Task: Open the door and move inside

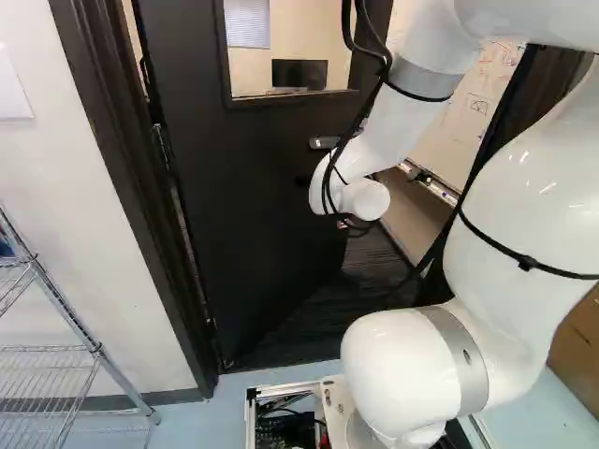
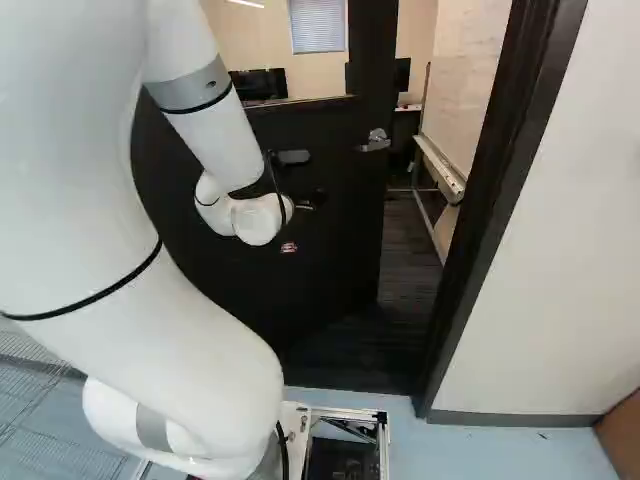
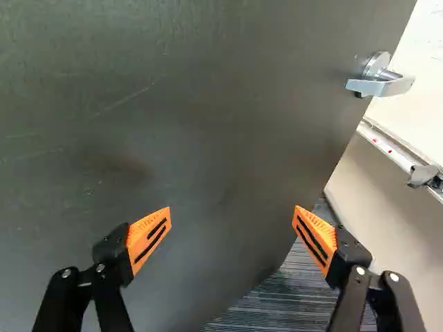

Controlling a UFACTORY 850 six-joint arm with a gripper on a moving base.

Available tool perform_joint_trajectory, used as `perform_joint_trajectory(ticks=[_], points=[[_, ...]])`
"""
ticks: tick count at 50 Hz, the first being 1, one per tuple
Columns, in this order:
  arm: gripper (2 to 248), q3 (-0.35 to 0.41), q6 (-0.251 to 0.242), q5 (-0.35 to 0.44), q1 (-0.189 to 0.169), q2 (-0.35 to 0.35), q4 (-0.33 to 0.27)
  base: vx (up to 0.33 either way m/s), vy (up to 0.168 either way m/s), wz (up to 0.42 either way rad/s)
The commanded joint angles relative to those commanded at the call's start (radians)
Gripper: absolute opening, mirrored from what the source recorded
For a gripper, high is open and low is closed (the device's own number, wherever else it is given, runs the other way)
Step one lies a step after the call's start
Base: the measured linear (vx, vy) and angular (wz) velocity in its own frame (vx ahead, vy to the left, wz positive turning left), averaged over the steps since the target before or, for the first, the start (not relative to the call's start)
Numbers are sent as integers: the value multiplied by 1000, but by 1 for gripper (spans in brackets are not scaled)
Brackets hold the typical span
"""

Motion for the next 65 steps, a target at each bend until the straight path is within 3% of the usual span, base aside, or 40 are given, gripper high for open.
perform_joint_trajectory(ticks=[42,65], points=[[247,-21,0,0,7,-21,3,10,6,1],[247,-63,0,0,29,-61,87,0,0,0]])
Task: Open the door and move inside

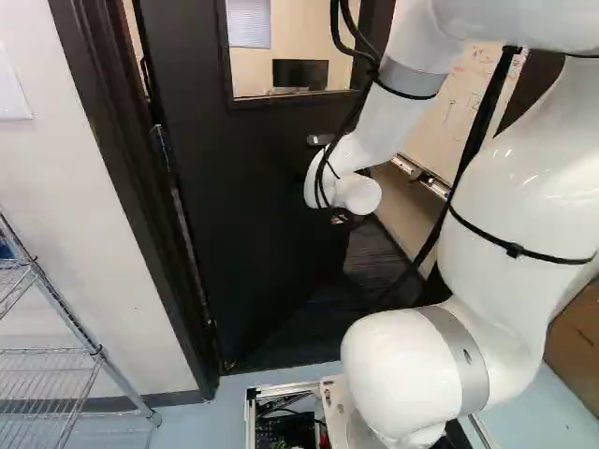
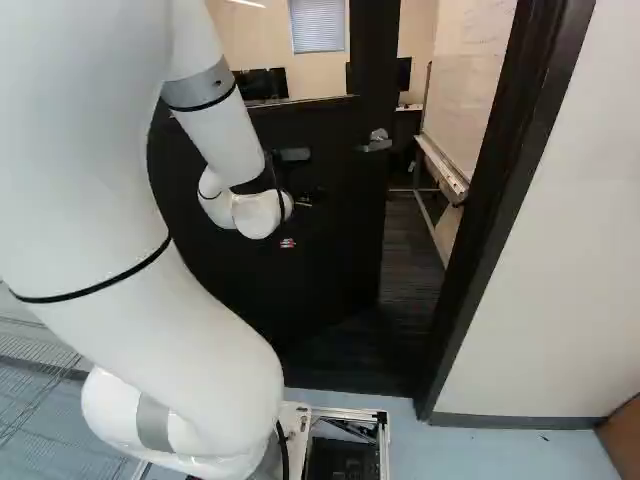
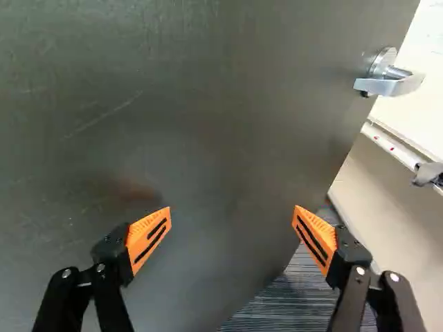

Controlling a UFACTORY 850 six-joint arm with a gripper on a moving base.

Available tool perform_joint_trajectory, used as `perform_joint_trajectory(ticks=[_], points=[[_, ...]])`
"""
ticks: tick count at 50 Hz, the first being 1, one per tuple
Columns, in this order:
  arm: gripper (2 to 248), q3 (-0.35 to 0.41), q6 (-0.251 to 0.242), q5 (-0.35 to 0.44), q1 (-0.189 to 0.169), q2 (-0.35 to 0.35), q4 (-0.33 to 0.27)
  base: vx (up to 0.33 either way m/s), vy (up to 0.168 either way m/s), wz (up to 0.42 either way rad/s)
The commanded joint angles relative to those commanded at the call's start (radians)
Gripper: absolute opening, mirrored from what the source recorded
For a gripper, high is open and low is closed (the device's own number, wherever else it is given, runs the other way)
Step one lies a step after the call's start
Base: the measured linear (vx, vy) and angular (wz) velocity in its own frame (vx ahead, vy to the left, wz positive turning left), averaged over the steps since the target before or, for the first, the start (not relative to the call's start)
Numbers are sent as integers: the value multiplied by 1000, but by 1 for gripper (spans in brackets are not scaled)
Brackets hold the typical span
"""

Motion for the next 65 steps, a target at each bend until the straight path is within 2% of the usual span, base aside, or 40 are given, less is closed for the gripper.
perform_joint_trajectory(ticks=[38,65], points=[[247,-117,0,0,72,-109,196,0,0,0],[247,-210,0,0,124,-191,210,0,0,0]])
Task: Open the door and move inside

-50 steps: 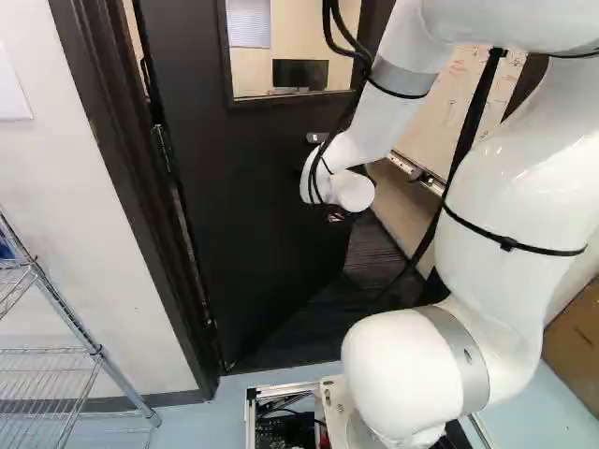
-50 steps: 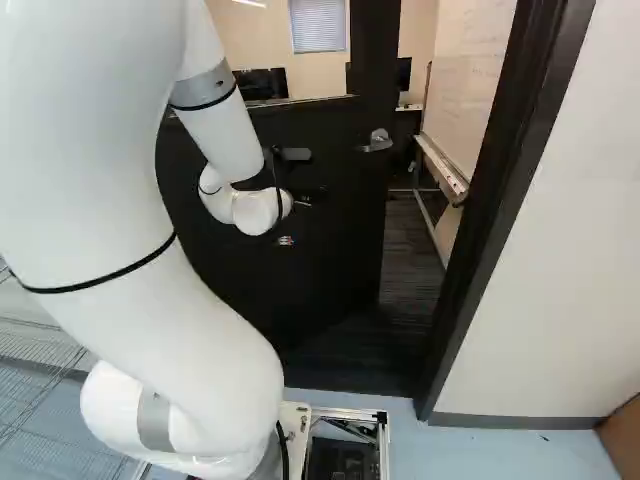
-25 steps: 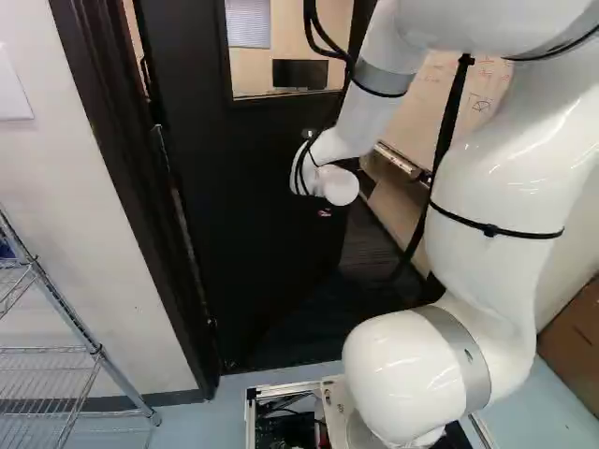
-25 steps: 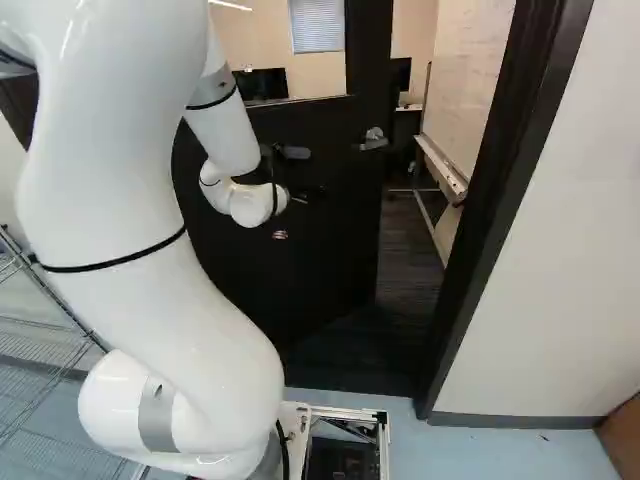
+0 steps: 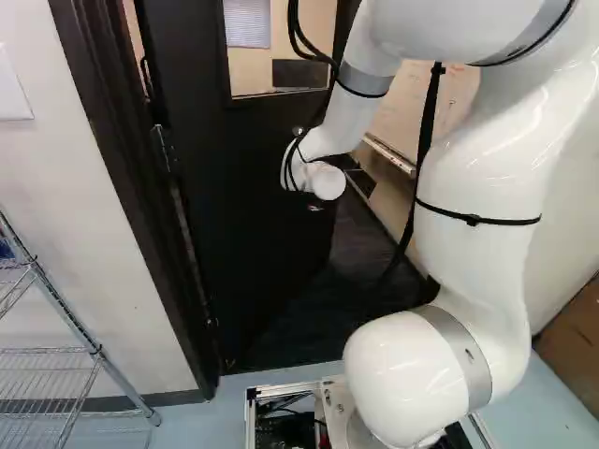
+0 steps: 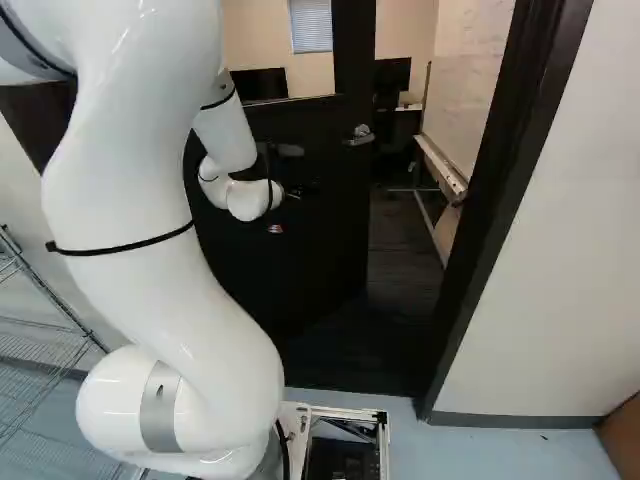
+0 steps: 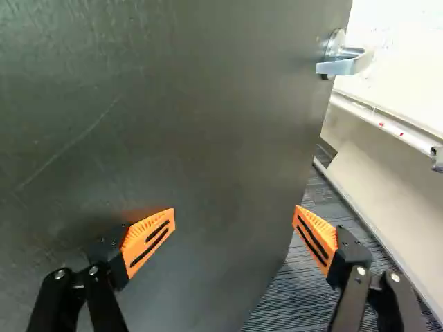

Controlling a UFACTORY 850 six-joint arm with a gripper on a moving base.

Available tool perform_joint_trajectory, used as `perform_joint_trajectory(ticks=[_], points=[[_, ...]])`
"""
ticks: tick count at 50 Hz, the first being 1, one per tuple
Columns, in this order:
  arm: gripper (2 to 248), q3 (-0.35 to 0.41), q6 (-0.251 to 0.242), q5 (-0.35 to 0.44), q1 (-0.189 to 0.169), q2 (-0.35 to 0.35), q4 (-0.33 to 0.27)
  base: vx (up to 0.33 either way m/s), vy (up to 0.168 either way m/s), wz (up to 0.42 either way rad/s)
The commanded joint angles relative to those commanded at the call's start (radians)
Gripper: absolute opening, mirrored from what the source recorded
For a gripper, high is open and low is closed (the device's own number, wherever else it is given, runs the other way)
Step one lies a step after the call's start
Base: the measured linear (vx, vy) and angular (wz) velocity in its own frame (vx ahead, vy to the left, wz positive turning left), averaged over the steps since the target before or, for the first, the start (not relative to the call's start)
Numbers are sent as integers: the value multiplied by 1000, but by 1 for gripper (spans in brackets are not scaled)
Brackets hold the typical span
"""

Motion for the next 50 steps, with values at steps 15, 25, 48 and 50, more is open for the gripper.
perform_joint_trajectory(ticks=[15,25,48,50], points=[[247,-51,0,0,27,-44,0,0,0,0],[247,-86,0,0,43,-73,0,0,0,0],[247,-157,0,0,79,-132,-21,0,0,0],[247,-163,0,0,82,-136,-24,0,0,0]])
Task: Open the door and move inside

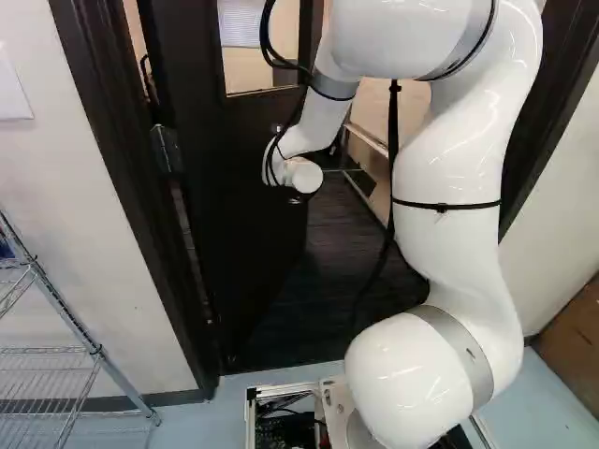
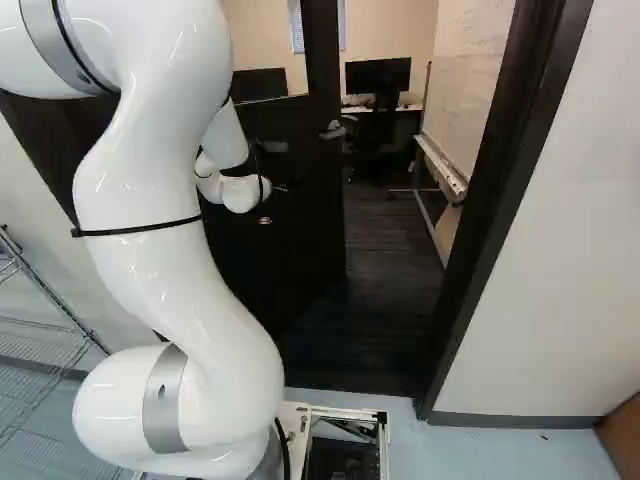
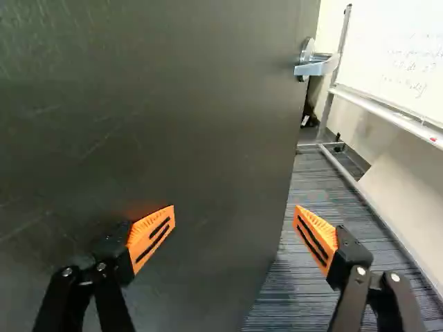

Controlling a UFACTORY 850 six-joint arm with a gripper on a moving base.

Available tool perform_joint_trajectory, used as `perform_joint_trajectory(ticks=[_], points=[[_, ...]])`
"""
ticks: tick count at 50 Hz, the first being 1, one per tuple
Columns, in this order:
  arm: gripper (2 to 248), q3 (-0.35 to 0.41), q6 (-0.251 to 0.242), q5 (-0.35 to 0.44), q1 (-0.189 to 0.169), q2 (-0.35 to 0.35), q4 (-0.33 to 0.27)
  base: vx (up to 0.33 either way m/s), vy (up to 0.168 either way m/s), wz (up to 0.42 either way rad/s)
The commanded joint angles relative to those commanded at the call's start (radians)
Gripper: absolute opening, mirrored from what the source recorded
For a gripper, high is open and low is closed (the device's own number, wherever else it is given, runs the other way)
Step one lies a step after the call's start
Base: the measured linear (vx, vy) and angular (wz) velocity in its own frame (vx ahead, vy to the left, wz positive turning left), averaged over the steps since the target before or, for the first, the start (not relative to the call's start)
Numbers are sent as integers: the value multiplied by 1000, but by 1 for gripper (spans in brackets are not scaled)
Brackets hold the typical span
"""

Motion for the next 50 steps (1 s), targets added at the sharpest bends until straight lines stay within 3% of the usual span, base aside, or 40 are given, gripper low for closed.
perform_joint_trajectory(ticks=[50], points=[[247,-130,0,0,60,-104,-118,0,0,0]])
